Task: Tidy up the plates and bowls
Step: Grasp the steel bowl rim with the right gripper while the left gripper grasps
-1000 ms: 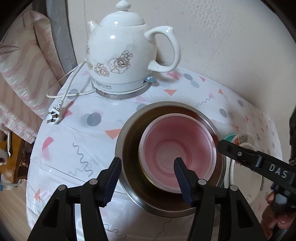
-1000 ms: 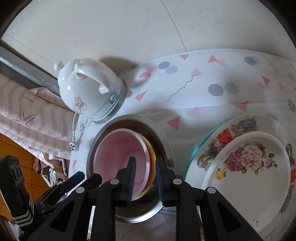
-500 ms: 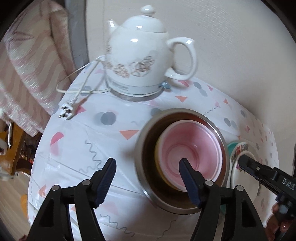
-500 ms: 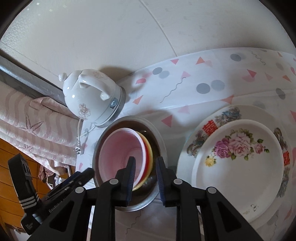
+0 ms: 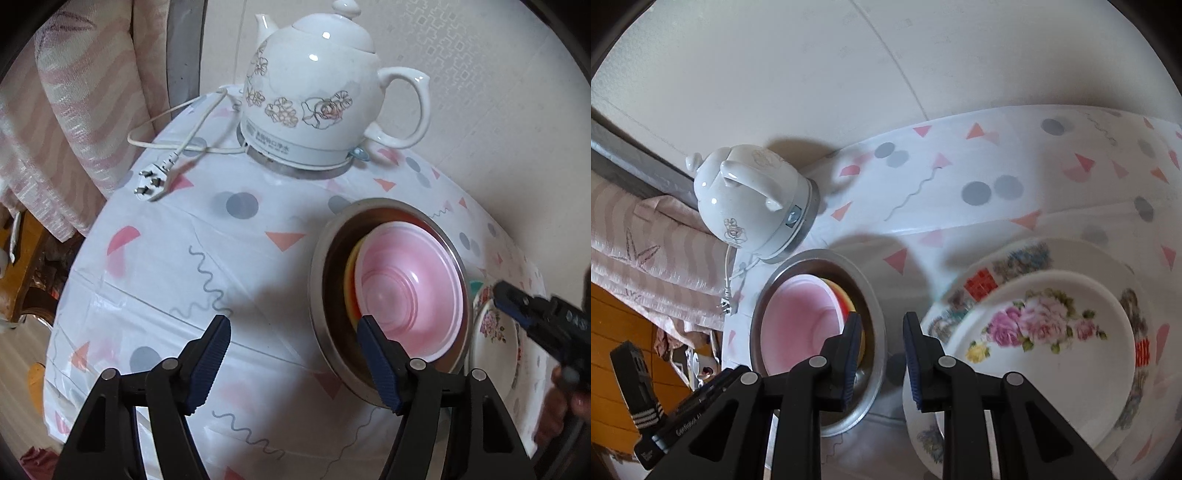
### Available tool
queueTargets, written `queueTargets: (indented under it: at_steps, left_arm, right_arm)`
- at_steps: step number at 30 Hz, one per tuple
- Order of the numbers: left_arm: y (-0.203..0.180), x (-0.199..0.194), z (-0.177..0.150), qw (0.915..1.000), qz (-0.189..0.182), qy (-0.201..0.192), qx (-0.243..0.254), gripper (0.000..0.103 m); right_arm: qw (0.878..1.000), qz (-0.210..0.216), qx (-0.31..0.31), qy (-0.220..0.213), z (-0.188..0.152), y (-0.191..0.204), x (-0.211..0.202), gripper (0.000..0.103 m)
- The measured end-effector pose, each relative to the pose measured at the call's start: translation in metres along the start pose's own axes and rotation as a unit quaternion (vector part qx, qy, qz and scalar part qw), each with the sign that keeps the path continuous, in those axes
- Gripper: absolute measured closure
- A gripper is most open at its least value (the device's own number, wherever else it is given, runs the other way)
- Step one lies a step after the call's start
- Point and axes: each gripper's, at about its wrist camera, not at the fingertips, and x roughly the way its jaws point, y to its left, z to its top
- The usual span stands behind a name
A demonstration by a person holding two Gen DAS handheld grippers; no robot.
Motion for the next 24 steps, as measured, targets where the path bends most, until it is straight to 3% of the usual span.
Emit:
queueTargets:
  at_steps: [11,24]
  left_arm:
    - [0.001,0.01,-0.011,0.999,-0.03,0.032,-0.012,0.046]
    - [-0.006,0.019,-0.018,0.9976,-0.043,0.052,-0.011,0.054]
  right_arm:
    - [0.996,-0.012,-0.074,0.045,0.024,0.015,0.029,0.08]
    - [0.98,-0.011,-0.164,0.114,0.027,0.026,0.062,0.08]
